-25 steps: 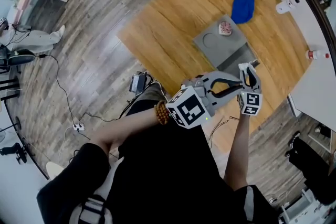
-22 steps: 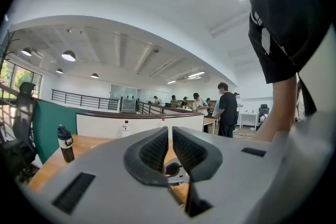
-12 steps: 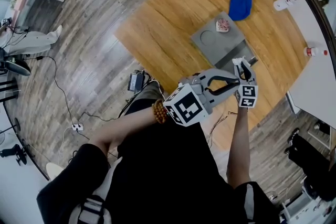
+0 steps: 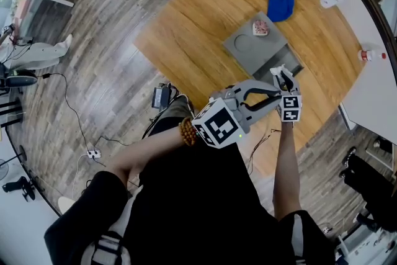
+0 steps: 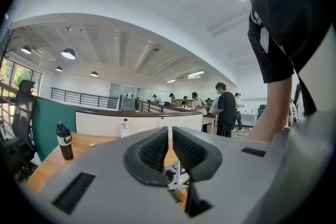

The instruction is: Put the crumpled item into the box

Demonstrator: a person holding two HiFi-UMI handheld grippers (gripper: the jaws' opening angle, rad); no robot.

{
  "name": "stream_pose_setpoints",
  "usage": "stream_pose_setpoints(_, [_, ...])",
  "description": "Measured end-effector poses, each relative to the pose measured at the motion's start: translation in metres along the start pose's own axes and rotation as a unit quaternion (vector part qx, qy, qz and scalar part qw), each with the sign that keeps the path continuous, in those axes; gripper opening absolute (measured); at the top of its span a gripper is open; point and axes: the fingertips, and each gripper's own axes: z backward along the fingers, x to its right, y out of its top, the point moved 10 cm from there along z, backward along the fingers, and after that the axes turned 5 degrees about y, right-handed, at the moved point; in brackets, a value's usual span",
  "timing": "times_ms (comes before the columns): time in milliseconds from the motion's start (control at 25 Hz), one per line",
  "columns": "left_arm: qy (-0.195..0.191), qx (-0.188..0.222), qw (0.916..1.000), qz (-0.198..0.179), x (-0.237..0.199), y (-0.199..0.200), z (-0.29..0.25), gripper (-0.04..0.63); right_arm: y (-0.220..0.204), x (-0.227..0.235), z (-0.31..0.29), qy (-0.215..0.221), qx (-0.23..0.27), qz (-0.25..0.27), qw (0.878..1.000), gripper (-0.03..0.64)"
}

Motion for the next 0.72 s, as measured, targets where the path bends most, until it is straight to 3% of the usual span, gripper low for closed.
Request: stream_pose_setpoints(720, [0.001,-0.007,1.0,-0.006,0.003,-0.004,0.005,0.041,-0.023,0.006,-0.016,0.004,-0.045,-0.004,0.999,0.118])
